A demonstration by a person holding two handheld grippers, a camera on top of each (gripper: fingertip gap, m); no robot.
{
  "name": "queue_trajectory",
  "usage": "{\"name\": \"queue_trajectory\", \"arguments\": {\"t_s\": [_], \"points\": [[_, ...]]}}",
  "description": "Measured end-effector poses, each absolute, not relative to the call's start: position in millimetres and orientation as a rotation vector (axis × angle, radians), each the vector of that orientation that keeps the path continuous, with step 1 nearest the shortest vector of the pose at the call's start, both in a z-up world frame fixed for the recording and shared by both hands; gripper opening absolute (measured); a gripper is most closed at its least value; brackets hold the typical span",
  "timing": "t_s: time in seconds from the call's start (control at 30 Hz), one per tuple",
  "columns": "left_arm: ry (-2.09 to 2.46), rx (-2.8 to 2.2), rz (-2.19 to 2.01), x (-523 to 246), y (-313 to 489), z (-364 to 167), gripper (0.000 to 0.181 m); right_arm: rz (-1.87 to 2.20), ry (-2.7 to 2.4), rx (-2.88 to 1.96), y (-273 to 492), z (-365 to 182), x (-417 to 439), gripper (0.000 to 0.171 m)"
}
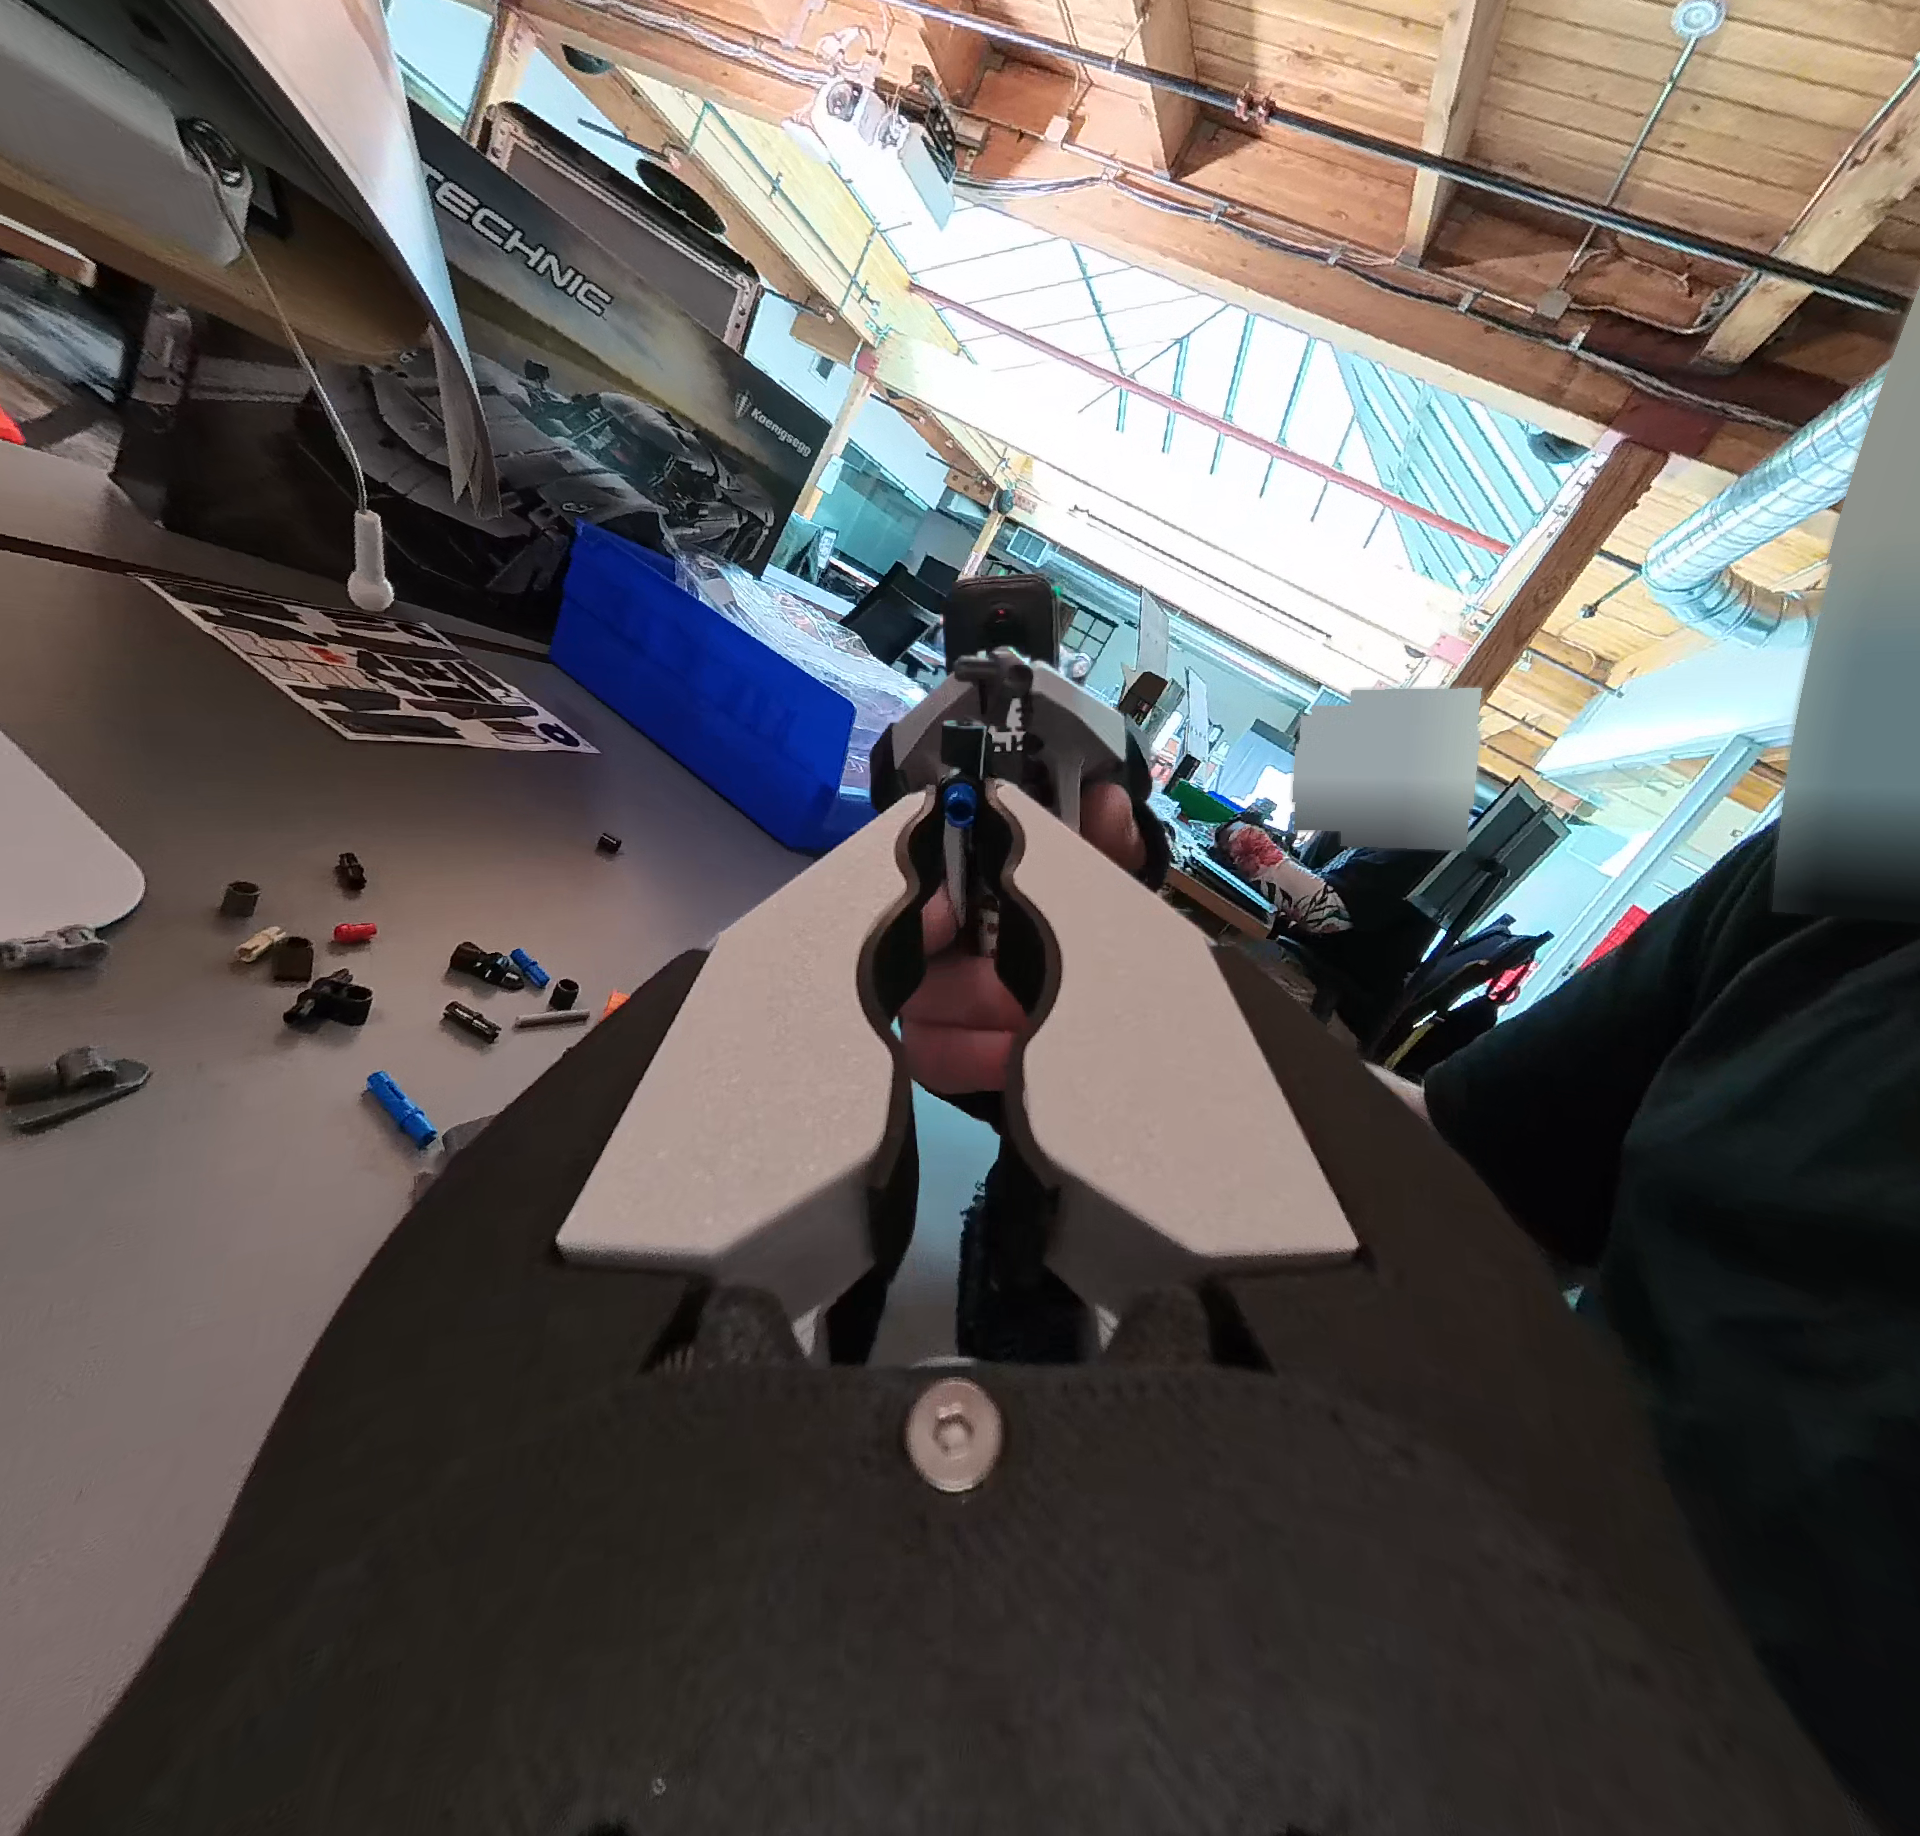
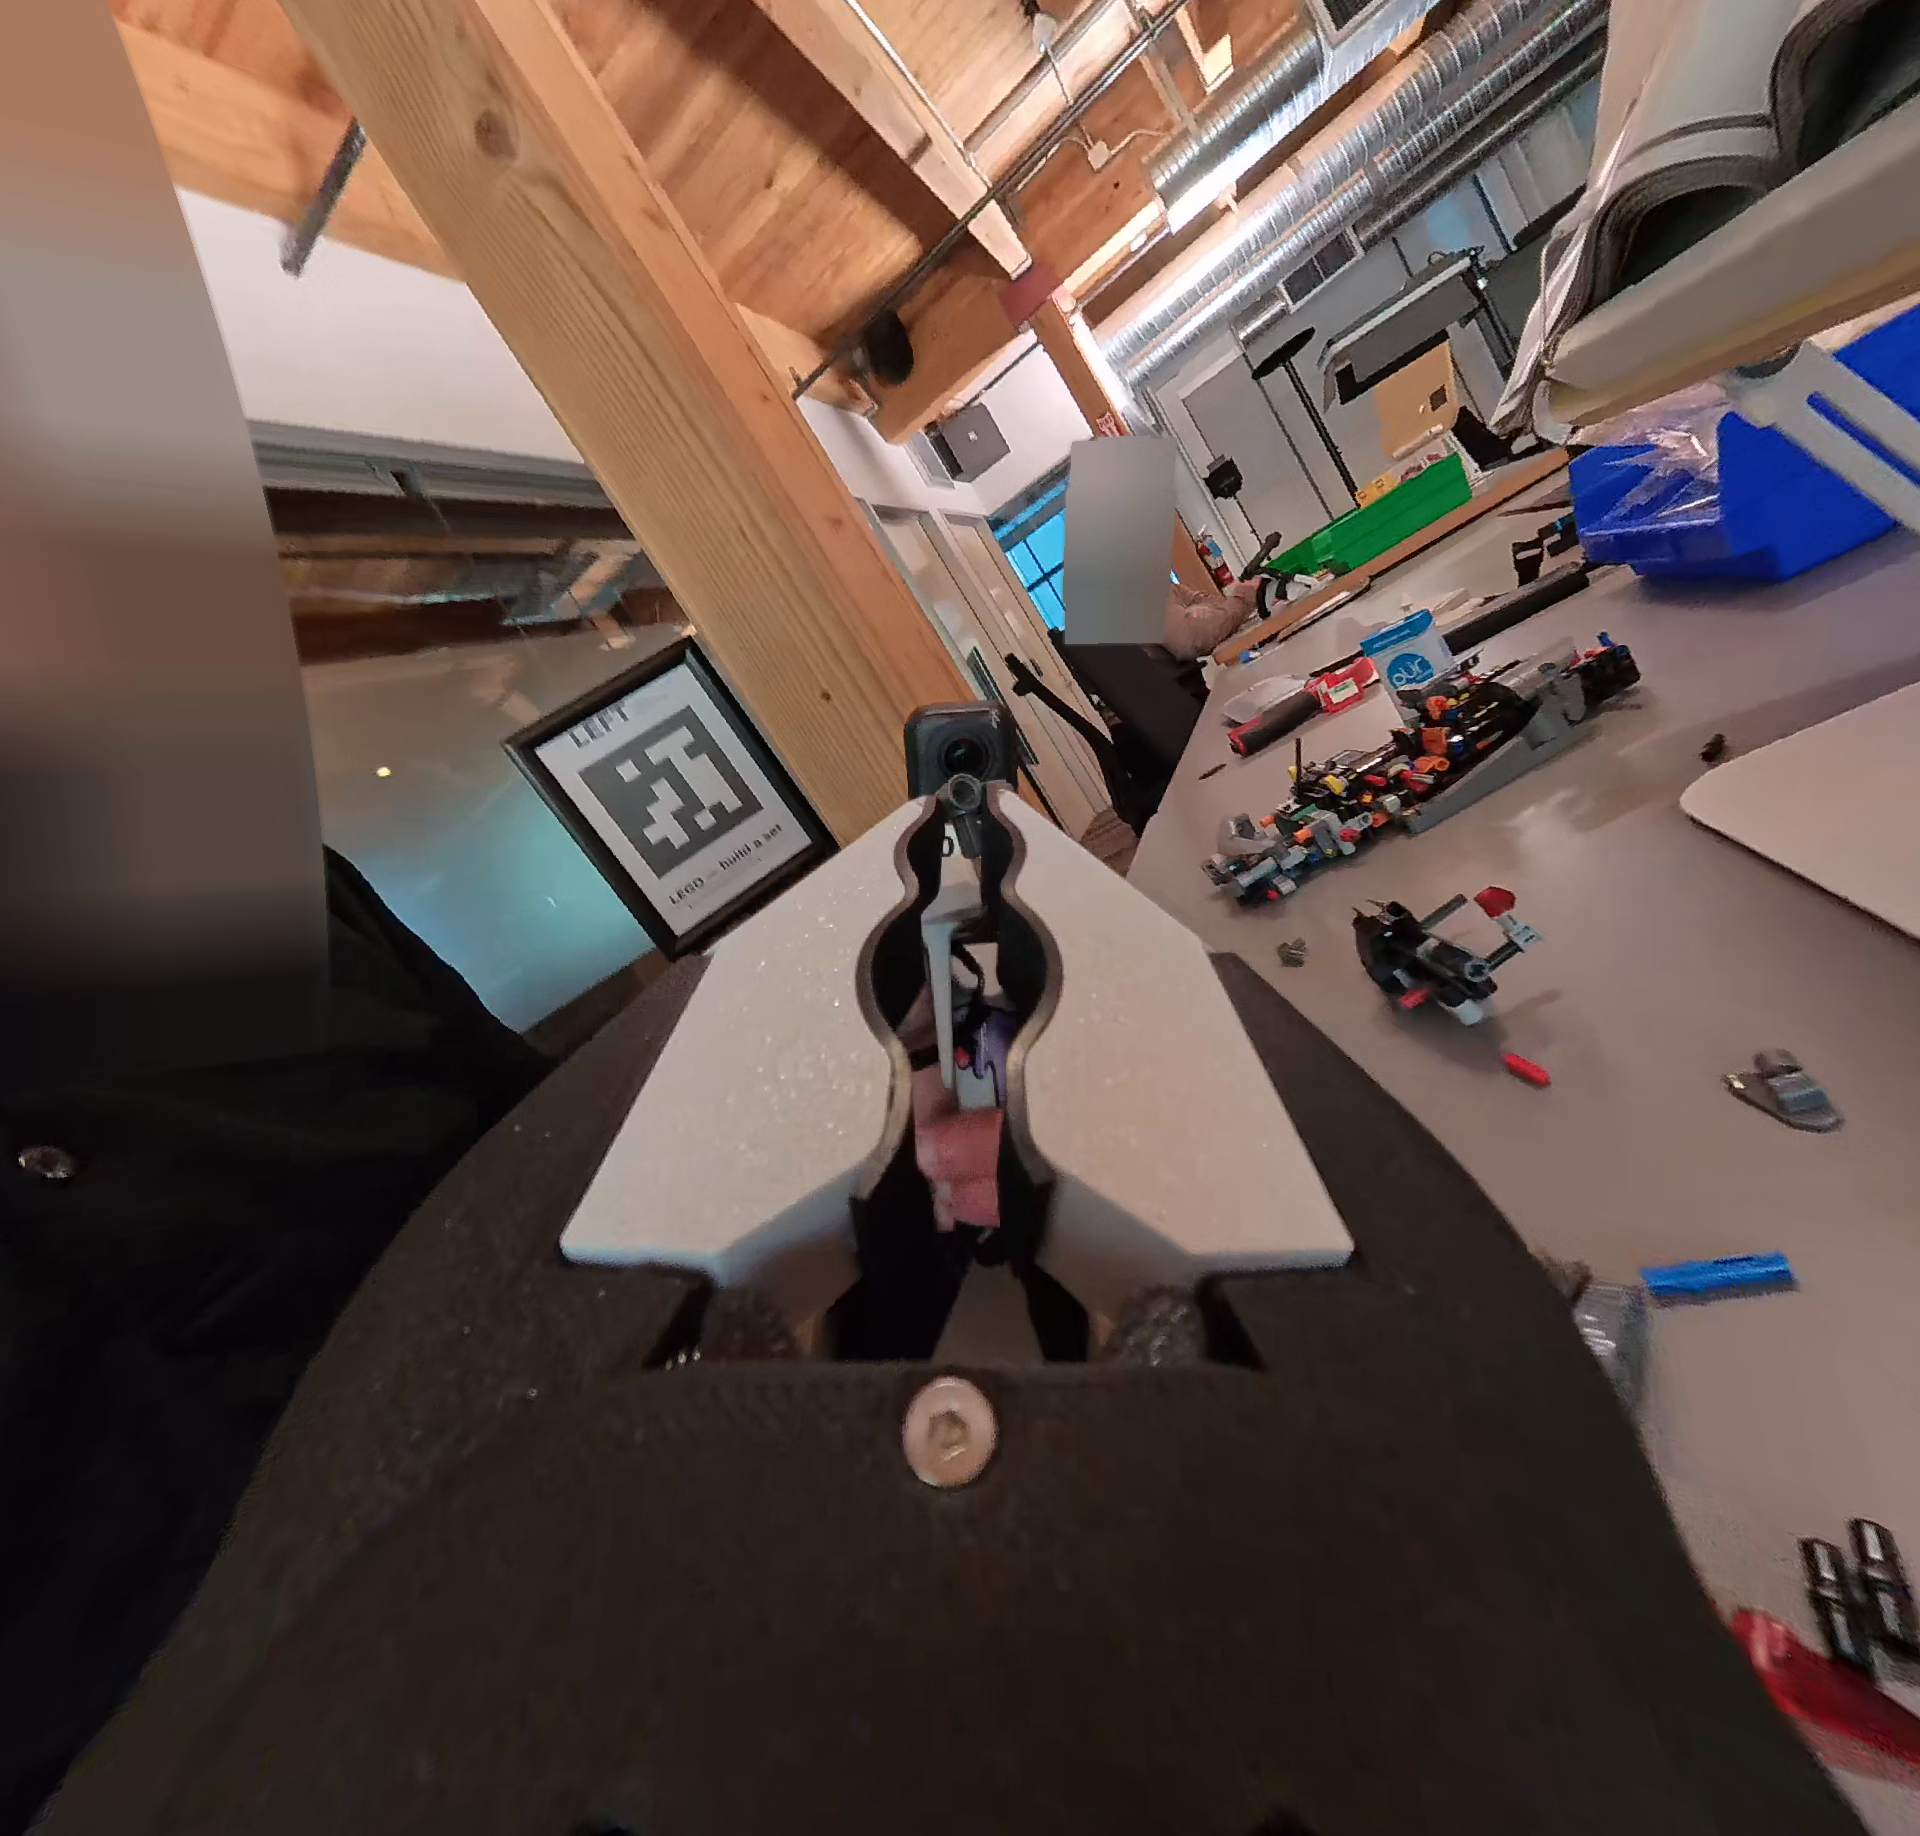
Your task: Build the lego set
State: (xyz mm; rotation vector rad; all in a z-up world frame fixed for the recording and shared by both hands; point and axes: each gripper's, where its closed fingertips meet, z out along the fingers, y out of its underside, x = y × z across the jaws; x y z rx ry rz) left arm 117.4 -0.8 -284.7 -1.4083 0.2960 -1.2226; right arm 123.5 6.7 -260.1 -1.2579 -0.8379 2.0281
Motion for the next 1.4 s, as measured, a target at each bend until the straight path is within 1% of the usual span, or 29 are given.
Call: {"name": "queue_trajectory", "arguments": {"t_s": [0.23,0.4,1.03,1.4], "points": [[0.405,-1.454,-0.964,124,-2,-284,0.004,2.186,-0.689,-1.255,4,-254,116,0.004],[0.43,-1.481,-0.832,125,2,-284,0.004,2.224,-0.647,-1.23,-2,-252,112,0.004],[0.442,-1.46,-0.665,131,5,-275,0.004,2.252,-0.587,-1.149,-3,-245,115,0.003],[0.416,-1.443,-0.631,132,5,-269,0.004,2.16,-0.617,-1.1,-3,-240,120,0.003]]}}
